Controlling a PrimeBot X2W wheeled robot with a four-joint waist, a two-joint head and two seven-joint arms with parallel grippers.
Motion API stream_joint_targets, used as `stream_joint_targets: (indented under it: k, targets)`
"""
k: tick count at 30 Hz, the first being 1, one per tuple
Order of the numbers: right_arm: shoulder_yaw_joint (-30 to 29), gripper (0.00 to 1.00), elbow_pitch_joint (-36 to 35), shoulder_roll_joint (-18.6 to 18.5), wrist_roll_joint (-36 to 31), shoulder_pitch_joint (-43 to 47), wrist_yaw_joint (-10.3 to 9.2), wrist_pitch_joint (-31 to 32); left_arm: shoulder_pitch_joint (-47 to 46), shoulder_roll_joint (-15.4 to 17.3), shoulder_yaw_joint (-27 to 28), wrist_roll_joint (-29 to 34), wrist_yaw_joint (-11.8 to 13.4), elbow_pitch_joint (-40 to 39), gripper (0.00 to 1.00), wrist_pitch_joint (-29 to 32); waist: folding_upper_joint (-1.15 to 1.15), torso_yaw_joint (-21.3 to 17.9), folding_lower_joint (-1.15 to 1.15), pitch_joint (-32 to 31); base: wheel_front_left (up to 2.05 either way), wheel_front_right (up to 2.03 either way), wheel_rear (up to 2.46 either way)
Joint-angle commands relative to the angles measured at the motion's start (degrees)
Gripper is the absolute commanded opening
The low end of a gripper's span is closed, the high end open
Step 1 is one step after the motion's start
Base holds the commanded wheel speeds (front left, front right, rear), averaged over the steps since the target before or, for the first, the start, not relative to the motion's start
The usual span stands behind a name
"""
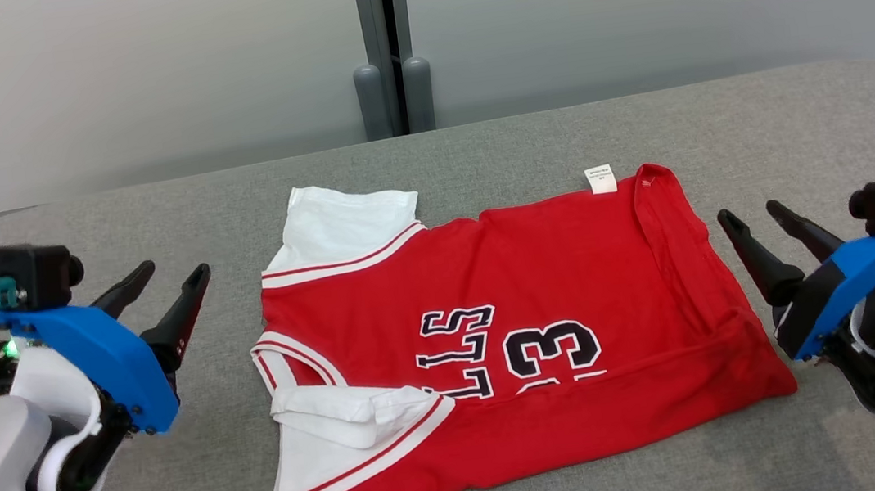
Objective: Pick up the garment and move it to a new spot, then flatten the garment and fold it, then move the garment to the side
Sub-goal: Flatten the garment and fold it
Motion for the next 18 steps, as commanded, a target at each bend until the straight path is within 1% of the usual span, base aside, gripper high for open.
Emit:
stream_joint_targets:
  k: [1,3,5,6,7,8,9,10,11,12,13,14,16,18]
  targets:
    - [-0.8,1.0,0.4,0.3,-1.7,1.5,0.01,-3.4,1.7,-0.2,0.6,1.4,1.5,-0.9,1.0,-3.4,-0.01,0.1,0.0,-0.3,0.0,0.0,0.0]
    - [-2.1,1.0,0.9,1.4,-3.5,2.9,0.01,-8.8,3.7,-0.7,1.3,3.2,4.0,-2.2,1.0,-8.6,-0.01,0.4,0.0,-0.5,0.0,0.0,0.0]
    - [-3.3,1.0,1.1,2.6,-5.6,4.6,0.01,-12.5,6.1,-1.3,1.7,5.4,7.2,-3.3,1.0,-13.5,-0.01,0.6,0.0,-0.6,0.0,0.0,0.0]
    - [-4.2,1.0,0.9,3.2,-6.4,5.4,0.01,-13.5,7.0,-1.5,2.0,6.5,9.2,-3.8,1.0,-15.9,-0.01,0.7,0.0,-0.6,0.0,0.0,0.0]
    - [-5.4,1.0,0.7,3.7,-7.4,6.4,0.01,-14.2,8.1,-1.8,2.5,7.7,11.8,-4.2,1.0,-18.4,-0.01,0.9,0.0,-0.5,0.0,0.0,0.0]
    - [-6.3,1.0,0.2,4.2,-8.5,7.4,0.01,-14.7,9.0,-2.1,2.5,9.1,13.9,-5.0,1.0,-19.8,-0.01,1.0,0.0,-0.4,0.0,0.0,0.0]
    - [-7.5,1.0,-0.3,4.9,-9.0,8.4,0.01,-14.9,10.2,-2.8,3.1,9.4,15.4,-5.8,1.0,-21.0,-0.01,1.2,0.0,-0.2,0.0,0.0,0.0]
    - [-8.8,1.0,-0.9,5.6,-9.6,9.6,0.01,-15.0,11.4,-3.6,4.1,9.4,16.6,-6.8,1.0,-21.9,-0.01,1.3,0.0,0.1,0.0,0.0,0.0]
    - [-8.8,1.0,-0.9,5.6,-9.6,9.6,0.01,-15.0,11.4,-3.6,4.1,9.4,16.6,-6.8,1.0,-21.9,-0.01,1.3,0.0,0.1,0.0,0.0,0.0]
    - [-10.2,1.0,-1.4,6.3,-10.1,10.8,0.01,-15.1,12.7,-4.1,5.0,10.0,17.5,-7.6,1.0,-22.3,-0.01,1.5,0.0,0.2,0.0,0.0,0.0]
    - [-13.8,1.0,-3.4,7.6,-10.7,13.0,0.01,-15.1,15.1,-5.2,6.9,11.5,19.2,-9.4,1.0,-22.9,-0.01,1.8,0.0,0.5,0.0,0.0,0.0]
    - [-13.8,1.0,-3.4,7.6,-10.7,13.0,0.01,-15.1,15.1,-5.2,6.9,11.5,19.2,-9.4,1.0,-22.9,-0.01,1.8,0.0,0.5,0.0,0.0,0.0]
    - [-16.4,1.0,-5.0,8.7,-12.1,15.6,0.01,-15.1,17.5,-7.4,9.7,14.3,21.1,-12.2,1.0,-23.0,-0.01,2.2,0.0,0.6,0.0,0.0,0.0]
    - [-18.2,1.0,-5.6,9.2,-13.6,17.9,0.01,-15.1,21.1,-9.7,12.0,17.1,22.1,-14.2,1.0,-23.0,-0.01,2.3,0.0,0.7,0.0,0.0,0.0]
